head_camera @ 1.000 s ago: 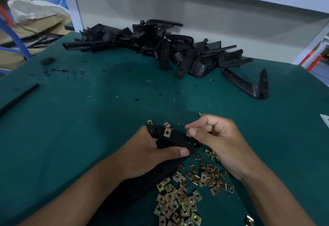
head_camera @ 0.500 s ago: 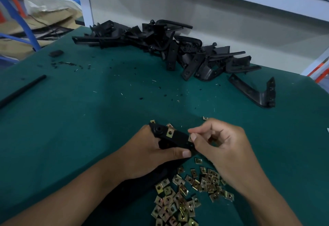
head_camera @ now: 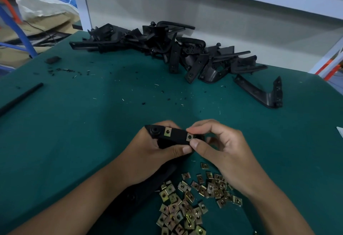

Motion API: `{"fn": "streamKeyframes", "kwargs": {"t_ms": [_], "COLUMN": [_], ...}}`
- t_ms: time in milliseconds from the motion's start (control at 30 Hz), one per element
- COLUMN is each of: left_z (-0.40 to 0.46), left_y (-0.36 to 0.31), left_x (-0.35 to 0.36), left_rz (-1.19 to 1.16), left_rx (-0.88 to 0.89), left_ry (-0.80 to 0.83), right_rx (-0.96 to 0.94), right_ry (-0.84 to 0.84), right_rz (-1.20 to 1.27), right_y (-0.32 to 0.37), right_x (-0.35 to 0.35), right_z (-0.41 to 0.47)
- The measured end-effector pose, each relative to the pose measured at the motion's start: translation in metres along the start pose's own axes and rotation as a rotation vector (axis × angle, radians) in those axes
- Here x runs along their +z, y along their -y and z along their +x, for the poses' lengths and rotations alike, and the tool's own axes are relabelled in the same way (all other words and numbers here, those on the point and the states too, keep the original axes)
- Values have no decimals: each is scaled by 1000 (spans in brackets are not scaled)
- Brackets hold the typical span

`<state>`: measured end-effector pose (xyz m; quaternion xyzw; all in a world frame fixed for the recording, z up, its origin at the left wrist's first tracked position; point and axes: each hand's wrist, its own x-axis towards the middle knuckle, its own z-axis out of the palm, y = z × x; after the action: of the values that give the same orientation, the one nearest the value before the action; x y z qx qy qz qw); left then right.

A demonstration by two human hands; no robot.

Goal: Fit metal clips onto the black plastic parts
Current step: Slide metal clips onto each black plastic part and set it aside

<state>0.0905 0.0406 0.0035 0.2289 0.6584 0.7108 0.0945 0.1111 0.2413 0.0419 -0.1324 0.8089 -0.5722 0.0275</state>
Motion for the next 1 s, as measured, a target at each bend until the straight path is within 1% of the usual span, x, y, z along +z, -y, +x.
{"fn": "streamKeyframes", "kwargs": {"t_ms": [133, 300, 367, 500, 667, 1000], "left_z": [-1, -1, -1, -1, -1, -2], "left_y": [0, -3, -4, -9, -14, -19], "left_x": [0, 2, 2, 1, 0, -2], "left_rz": [26, -6, -14, -46, -107, -86], "left_rx": [-12, 15, 18, 24, -14, -76], "left_ry": [17, -14, -45, -81, -106, -40], "right_rx": [-29, 13, 15, -14, -19, 44], "right_ry": [27, 96, 77, -15, -23, 72], "right_rz": [-47, 21, 41, 110, 136, 184], "right_y": [-4, -8, -9, -8, -6, -11], "right_x": [-3, -5, -5, -5, -6, -6], "right_z": [0, 1, 2, 3, 4, 6]}}
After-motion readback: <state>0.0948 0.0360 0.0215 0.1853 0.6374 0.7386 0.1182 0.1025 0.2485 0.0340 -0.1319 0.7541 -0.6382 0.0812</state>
